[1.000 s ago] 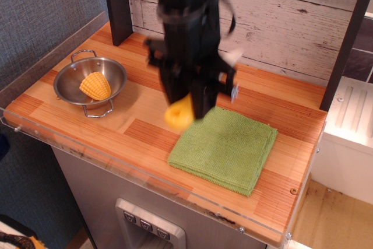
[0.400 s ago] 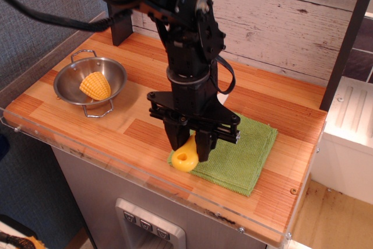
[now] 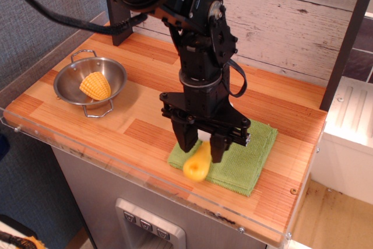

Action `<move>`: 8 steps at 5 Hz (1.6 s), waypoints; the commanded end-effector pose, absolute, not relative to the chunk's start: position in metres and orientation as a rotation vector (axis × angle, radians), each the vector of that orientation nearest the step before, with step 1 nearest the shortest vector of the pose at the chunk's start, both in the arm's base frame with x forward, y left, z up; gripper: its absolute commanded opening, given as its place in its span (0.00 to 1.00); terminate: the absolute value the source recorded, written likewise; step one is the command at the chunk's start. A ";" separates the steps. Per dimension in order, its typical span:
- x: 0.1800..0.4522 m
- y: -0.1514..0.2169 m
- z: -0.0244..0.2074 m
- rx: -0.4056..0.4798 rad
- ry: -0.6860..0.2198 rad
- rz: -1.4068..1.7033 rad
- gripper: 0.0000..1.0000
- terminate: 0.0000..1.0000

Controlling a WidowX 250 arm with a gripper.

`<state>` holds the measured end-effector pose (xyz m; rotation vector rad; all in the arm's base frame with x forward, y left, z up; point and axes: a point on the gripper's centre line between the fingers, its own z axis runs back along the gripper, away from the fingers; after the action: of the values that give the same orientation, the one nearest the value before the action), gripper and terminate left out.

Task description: Put yellow knife on top of green cloth

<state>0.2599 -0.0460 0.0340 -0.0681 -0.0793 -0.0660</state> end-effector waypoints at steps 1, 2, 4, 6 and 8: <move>0.266 -0.025 0.083 -0.097 -0.175 -0.046 1.00 0.00; 0.271 0.024 0.134 -0.084 -0.234 -0.028 1.00 0.00; 0.285 0.046 0.154 -0.067 -0.187 -0.089 1.00 0.00; 0.302 0.042 0.159 -0.029 -0.108 -0.197 1.00 0.00; 0.302 0.042 0.159 -0.029 -0.108 -0.197 1.00 0.00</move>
<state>0.2997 0.0385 0.1438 -0.0399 -0.0632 -0.1984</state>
